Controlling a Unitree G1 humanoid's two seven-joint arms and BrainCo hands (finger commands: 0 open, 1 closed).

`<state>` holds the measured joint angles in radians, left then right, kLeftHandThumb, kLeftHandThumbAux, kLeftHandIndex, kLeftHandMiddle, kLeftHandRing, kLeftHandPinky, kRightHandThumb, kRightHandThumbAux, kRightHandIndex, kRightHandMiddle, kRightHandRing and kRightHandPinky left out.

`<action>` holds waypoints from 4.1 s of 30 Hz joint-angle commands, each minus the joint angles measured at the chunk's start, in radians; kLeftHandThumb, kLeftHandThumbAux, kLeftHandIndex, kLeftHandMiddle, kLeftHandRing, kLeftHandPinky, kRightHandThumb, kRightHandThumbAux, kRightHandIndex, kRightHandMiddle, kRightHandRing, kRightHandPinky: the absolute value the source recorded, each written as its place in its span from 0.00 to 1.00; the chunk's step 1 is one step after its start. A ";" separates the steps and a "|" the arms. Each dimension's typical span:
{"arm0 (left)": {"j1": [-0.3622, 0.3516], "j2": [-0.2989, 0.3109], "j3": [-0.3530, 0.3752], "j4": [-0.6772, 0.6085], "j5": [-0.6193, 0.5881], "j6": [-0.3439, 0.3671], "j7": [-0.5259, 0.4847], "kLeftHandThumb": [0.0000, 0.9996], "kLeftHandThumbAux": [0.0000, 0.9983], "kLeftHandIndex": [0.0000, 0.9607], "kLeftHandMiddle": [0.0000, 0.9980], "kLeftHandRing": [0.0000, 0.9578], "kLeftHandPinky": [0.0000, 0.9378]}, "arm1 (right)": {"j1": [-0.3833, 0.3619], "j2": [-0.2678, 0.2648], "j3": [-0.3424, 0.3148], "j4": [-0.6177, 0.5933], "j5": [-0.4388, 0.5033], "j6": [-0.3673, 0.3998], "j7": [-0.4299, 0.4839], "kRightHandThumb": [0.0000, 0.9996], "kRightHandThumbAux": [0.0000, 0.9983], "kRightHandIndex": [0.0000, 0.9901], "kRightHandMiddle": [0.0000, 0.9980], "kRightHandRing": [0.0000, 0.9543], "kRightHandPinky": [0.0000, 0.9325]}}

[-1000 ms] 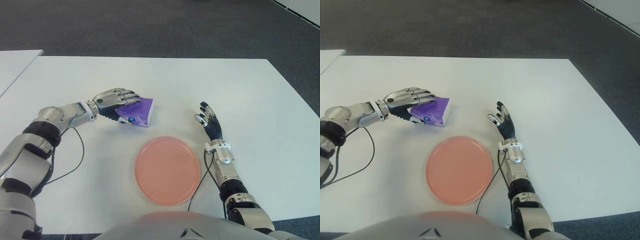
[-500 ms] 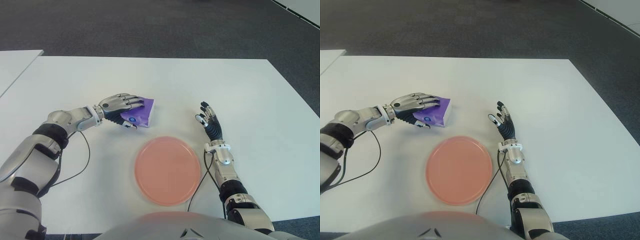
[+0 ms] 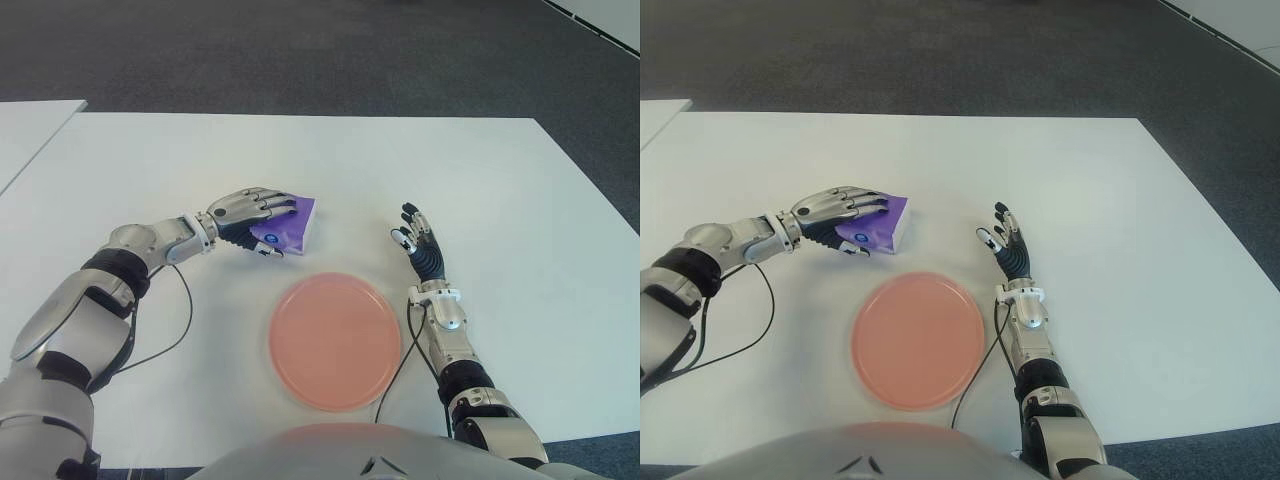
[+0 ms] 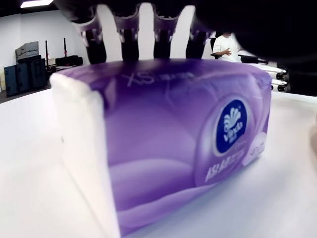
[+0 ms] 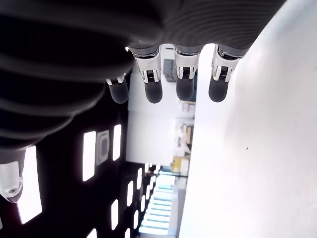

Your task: Put the tissue paper into the plate.

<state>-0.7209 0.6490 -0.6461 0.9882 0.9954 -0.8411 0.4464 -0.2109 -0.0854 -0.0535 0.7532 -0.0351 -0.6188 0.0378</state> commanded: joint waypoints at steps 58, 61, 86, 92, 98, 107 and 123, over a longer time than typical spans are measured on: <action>-0.065 0.012 0.033 -0.046 0.010 0.141 0.141 0.38 0.19 0.00 0.00 0.00 0.00 | 0.107 0.027 0.032 -0.016 -0.006 0.082 0.009 0.00 0.47 0.00 0.00 0.00 0.00; -0.069 0.011 0.025 -0.033 0.012 0.135 0.150 0.37 0.18 0.00 0.00 0.00 0.00 | 0.107 0.027 0.033 -0.017 -0.004 0.083 0.008 0.00 0.47 0.00 0.00 0.00 0.00; -0.073 -0.045 -0.061 0.108 0.048 0.138 0.179 0.40 0.14 0.00 0.00 0.00 0.00 | 0.098 0.035 0.030 0.000 0.005 0.075 0.007 0.00 0.46 0.00 0.00 0.00 0.00; -0.076 -0.060 -0.096 0.143 0.064 0.149 0.183 0.38 0.14 0.00 0.00 0.00 0.00 | 0.094 0.039 0.026 0.004 0.012 0.079 0.008 0.00 0.46 0.00 0.00 0.00 0.00; -0.063 -0.095 -0.153 0.174 0.098 0.196 0.211 0.38 0.14 0.00 0.00 0.00 0.00 | 0.086 0.043 0.024 0.015 0.011 0.079 0.001 0.00 0.47 0.00 0.00 0.00 0.00; -0.051 -0.138 -0.232 0.225 0.132 0.260 0.228 0.39 0.13 0.00 0.00 0.00 0.00 | 0.074 0.046 0.033 0.038 -0.006 0.070 -0.013 0.00 0.47 0.00 0.00 0.00 0.00; -0.038 -0.181 -0.274 0.267 0.113 0.289 0.208 0.42 0.15 0.00 0.00 0.00 0.00 | 0.068 0.047 0.037 0.058 -0.005 0.036 -0.015 0.00 0.46 0.00 0.00 0.00 0.00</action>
<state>-0.8028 0.4889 -0.8821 1.2315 1.0799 -0.5425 0.6907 -0.2045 -0.0549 -0.0224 0.7464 -0.0359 -0.6196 0.0234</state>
